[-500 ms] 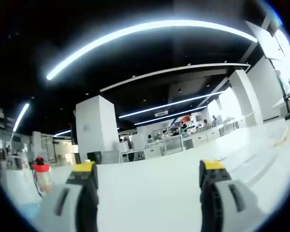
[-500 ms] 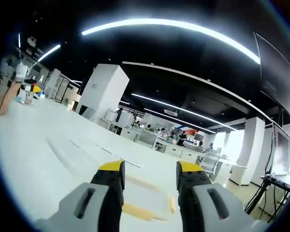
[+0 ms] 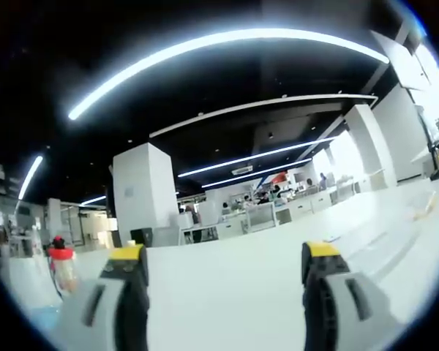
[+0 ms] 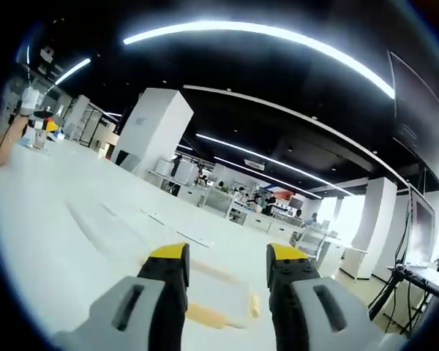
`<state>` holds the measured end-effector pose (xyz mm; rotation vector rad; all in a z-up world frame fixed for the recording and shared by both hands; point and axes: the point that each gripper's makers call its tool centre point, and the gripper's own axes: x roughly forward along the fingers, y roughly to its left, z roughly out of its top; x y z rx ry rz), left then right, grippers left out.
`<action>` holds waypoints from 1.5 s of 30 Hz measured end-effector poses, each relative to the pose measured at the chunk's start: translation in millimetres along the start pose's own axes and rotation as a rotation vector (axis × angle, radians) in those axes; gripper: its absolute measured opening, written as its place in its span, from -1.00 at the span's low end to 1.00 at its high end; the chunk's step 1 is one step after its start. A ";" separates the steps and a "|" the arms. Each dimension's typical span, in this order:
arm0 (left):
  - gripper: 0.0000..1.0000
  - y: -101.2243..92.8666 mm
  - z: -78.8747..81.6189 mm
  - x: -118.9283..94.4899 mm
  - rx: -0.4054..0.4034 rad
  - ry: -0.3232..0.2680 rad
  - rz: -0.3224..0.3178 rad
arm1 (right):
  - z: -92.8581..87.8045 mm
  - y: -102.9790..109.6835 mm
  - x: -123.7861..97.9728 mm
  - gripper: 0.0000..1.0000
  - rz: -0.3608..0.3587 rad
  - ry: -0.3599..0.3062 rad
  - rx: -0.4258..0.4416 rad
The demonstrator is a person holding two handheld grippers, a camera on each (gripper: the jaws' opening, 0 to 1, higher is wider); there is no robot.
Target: Snap each plastic latch of the storage box into its locked position after aligning the lid with the box until every specified latch is closed and the lid sits flush.
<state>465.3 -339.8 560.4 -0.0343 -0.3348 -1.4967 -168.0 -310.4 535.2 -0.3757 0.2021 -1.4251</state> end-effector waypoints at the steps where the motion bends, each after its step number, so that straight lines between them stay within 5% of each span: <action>1: 0.73 0.4 0.0 -0.3 0.001 -0.001 0.001 | 0.1 0.0 -0.1 -0.15 0.001 -0.002 0.004; 23: 0.66 14.9 4.9 -6.3 0.041 -0.004 0.030 | -7.4 -8.0 2.4 -0.16 -0.014 0.009 0.050; 32: 0.62 12.3 22.7 -12.1 0.009 -0.046 0.008 | -10.7 -11.1 2.4 -0.16 -0.032 0.022 0.042; 45: 0.66 -41.5 69.0 8.5 0.037 -0.083 -0.140 | 3.7 -26.5 -3.8 -0.16 -0.038 -0.041 0.118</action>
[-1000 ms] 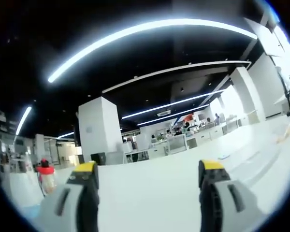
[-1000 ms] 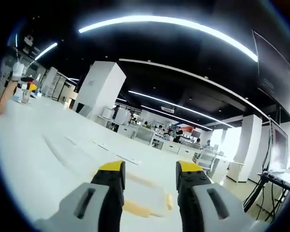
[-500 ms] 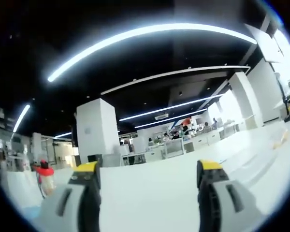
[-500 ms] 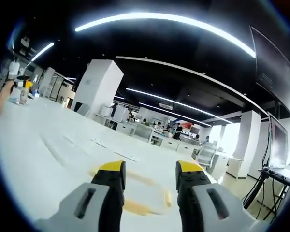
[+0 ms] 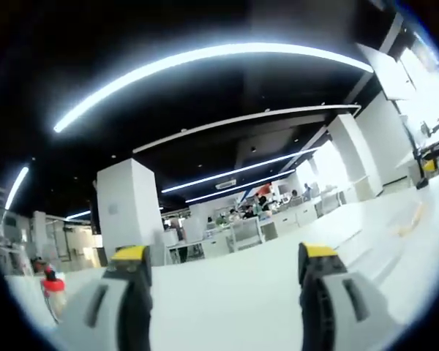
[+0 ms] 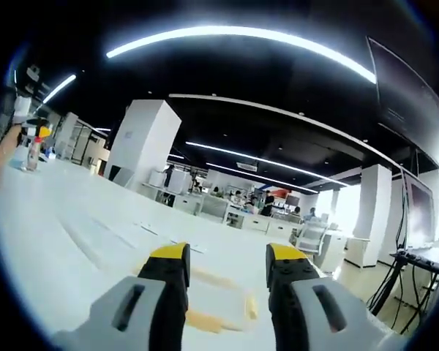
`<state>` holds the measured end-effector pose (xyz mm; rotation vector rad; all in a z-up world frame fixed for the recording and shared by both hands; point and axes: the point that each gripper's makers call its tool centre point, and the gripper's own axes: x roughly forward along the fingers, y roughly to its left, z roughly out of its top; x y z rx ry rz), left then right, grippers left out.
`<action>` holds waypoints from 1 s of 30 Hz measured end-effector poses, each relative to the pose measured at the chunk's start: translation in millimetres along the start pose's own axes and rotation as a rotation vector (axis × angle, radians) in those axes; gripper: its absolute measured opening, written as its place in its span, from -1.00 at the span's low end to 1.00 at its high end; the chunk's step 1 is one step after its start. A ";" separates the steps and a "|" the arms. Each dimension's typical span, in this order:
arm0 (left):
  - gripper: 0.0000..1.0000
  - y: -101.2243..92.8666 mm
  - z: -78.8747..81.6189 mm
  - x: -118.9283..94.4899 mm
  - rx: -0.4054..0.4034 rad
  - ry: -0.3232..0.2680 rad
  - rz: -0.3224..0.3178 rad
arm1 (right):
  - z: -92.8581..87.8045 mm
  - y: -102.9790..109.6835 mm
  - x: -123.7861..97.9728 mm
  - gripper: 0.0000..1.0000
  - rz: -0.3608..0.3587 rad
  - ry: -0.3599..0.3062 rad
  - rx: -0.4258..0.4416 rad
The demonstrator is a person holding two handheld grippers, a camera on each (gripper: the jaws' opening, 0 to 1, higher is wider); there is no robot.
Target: Snap each plastic latch of the storage box into its locked position after aligning the lid with the box until every specified latch is closed and the lid sits flush.
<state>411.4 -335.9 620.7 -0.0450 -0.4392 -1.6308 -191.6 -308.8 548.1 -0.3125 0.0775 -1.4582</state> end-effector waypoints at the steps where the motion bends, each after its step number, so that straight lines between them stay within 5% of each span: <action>1: 0.66 -6.1 5.9 4.5 0.010 -0.002 -0.018 | 1.9 -0.9 -0.5 -0.16 -0.001 -0.006 0.009; 6: 0.67 -47.3 21.9 24.4 -0.024 -0.011 -0.160 | 18.9 -4.2 -3.5 -0.16 -0.001 -0.034 0.014; 15: 0.67 -103.5 50.2 57.6 -0.052 -0.042 -0.309 | 37.1 -12.5 -7.1 -0.16 0.018 -0.058 0.019; 23: 0.66 -174.4 61.0 81.2 -0.029 -0.015 -0.478 | 42.6 -34.4 -3.5 -0.17 0.033 -0.017 0.009; 30: 0.66 -257.2 67.7 95.9 -0.025 0.014 -0.647 | 49.7 -53.2 9.3 -0.16 0.100 0.048 -0.022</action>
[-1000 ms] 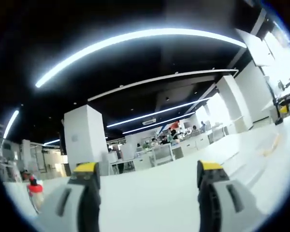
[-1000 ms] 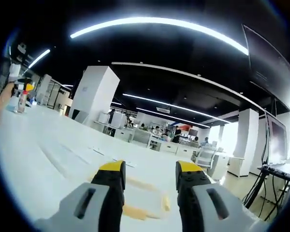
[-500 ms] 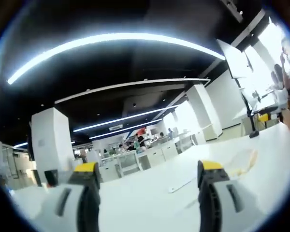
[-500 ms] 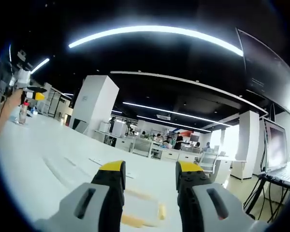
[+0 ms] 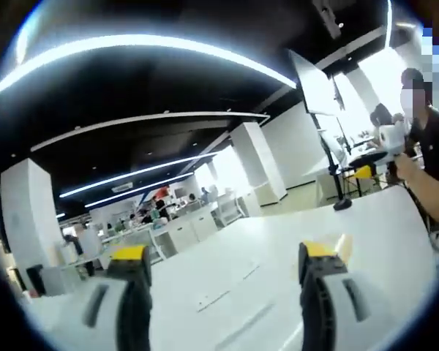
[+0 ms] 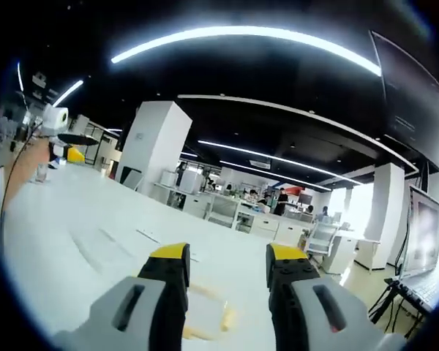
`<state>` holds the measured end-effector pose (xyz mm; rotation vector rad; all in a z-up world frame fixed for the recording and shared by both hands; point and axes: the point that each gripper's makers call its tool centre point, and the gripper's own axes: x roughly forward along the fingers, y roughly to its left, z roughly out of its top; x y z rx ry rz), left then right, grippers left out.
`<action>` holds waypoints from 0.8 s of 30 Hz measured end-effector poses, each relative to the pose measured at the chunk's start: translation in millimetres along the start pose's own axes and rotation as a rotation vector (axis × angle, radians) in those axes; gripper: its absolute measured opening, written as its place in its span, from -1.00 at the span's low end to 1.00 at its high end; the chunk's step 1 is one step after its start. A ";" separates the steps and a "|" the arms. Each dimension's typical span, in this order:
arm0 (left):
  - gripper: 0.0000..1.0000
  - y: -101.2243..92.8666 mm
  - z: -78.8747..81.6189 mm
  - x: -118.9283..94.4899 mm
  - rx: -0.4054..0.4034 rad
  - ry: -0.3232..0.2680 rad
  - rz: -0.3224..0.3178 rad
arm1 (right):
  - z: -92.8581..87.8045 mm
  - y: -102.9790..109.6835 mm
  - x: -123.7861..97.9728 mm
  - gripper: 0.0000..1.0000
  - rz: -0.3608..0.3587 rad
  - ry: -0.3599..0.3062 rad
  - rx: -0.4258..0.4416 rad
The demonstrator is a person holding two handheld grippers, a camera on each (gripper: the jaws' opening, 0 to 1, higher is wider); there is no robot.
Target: Snap each plastic latch of the storage box into its locked position after aligning the lid with the box until every specified latch is closed and the lid sits flush.
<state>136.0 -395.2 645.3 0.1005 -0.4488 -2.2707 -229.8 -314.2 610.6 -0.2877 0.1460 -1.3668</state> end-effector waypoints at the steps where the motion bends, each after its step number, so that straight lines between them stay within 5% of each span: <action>1: 0.66 -5.3 0.6 5.8 0.007 0.003 -0.012 | -0.8 -2.8 0.8 -0.16 0.004 0.008 -0.009; 8: 0.66 -44.8 -3.6 48.7 -0.013 0.069 -0.152 | -7.5 -16.0 15.7 -0.16 0.110 0.071 -0.005; 14: 0.64 -74.3 -24.3 79.3 0.006 0.169 -0.231 | -20.5 -20.8 35.9 -0.14 0.201 0.153 -0.047; 24: 0.61 -111.0 -57.3 115.2 0.055 0.313 -0.345 | -51.0 -7.8 66.7 -0.08 0.455 0.298 -0.068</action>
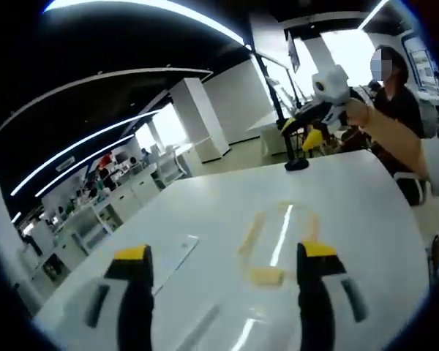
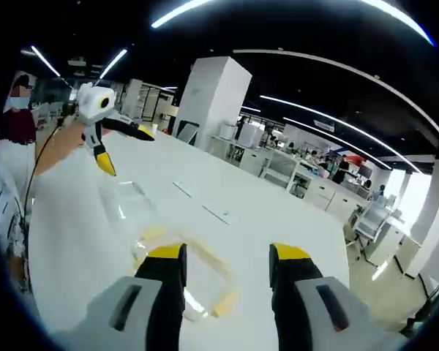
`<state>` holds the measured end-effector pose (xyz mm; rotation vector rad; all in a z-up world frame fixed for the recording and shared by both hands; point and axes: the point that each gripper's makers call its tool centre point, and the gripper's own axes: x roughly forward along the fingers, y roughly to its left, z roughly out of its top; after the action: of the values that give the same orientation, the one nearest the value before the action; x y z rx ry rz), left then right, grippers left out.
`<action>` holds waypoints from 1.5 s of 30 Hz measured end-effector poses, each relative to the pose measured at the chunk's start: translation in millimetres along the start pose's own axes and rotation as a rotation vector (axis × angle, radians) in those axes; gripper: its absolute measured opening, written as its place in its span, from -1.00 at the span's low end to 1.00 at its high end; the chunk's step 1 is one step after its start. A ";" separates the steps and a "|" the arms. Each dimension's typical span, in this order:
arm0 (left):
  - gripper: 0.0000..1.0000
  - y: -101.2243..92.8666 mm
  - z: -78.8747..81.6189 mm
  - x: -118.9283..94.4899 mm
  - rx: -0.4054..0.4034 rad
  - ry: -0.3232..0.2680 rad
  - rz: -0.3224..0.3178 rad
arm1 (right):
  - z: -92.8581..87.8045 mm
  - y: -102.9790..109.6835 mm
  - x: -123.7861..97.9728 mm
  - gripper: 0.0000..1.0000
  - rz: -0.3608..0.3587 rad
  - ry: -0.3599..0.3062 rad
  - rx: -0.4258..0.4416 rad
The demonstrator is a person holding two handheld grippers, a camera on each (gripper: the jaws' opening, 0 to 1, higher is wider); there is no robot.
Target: Snap each plastic latch of the storage box into its locked position after aligning the lid with the box until every specified latch is closed and the lid sits flush.
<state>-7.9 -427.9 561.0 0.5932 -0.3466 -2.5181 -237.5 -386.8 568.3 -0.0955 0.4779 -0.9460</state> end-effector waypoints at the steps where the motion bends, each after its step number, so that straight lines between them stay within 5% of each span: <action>1: 0.60 -1.0 -1.9 4.7 0.002 0.010 -0.009 | -4.0 -0.4 4.1 -0.09 0.027 0.019 0.003; 9: 0.55 -21.1 -25.7 33.6 0.057 0.141 -0.109 | -47.1 -1.9 32.6 -0.10 0.184 0.215 -0.138; 12: 0.49 -27.3 -36.2 42.5 0.077 0.189 -0.132 | -65.2 -5.2 42.1 -0.11 0.214 0.296 -0.104; 24: 0.40 -53.6 -88.9 75.5 0.133 0.422 -0.261 | -109.9 -4.2 52.0 0.04 0.403 0.428 -0.246; 37: 0.28 -65.4 -112.0 94.8 0.175 0.539 -0.331 | -151.9 -4.9 68.2 0.15 0.545 0.608 -0.301; 45: 0.17 -69.4 -115.8 105.2 0.171 0.549 -0.389 | -167.4 -2.5 78.1 0.17 0.601 0.678 -0.344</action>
<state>-63.4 -442.0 399.7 1.4999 -0.2567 -2.5506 -273.8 -429.4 392.2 0.0641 1.2178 -0.2718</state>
